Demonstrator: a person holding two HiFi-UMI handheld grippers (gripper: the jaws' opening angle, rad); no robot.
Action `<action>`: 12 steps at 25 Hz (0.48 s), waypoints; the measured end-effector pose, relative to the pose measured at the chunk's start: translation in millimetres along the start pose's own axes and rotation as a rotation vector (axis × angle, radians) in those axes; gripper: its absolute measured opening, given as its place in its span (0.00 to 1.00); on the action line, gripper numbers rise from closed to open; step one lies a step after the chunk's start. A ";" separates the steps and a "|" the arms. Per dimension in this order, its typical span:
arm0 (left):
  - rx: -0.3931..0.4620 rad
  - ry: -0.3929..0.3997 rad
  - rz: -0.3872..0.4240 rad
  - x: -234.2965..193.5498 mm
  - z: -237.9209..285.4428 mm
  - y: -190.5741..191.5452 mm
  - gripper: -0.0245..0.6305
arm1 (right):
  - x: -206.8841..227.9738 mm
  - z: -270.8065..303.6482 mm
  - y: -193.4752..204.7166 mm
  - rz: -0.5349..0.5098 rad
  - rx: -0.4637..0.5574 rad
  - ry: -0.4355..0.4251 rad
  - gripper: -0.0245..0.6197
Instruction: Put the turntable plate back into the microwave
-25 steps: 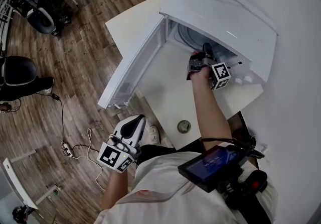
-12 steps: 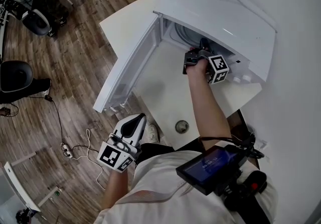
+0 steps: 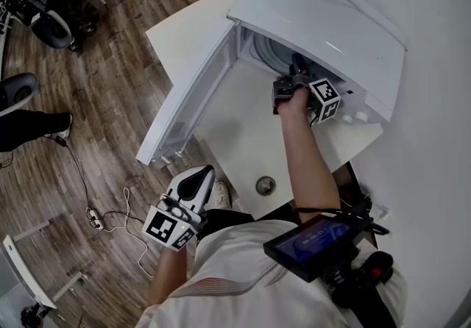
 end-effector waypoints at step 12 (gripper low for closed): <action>0.003 0.011 -0.005 -0.9 -2.5 2.3 0.05 | 1.9 -3.9 20.0 -0.046 -0.101 0.056 0.36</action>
Point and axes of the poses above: the fingertips, and each gripper's own axes: z forward along the fingers, x to its right, y out of its underside, the point moved 7 cm from there along -z, backward along the fingers, and after that the axes turned 10 degrees about y, right-handed, at the moved point
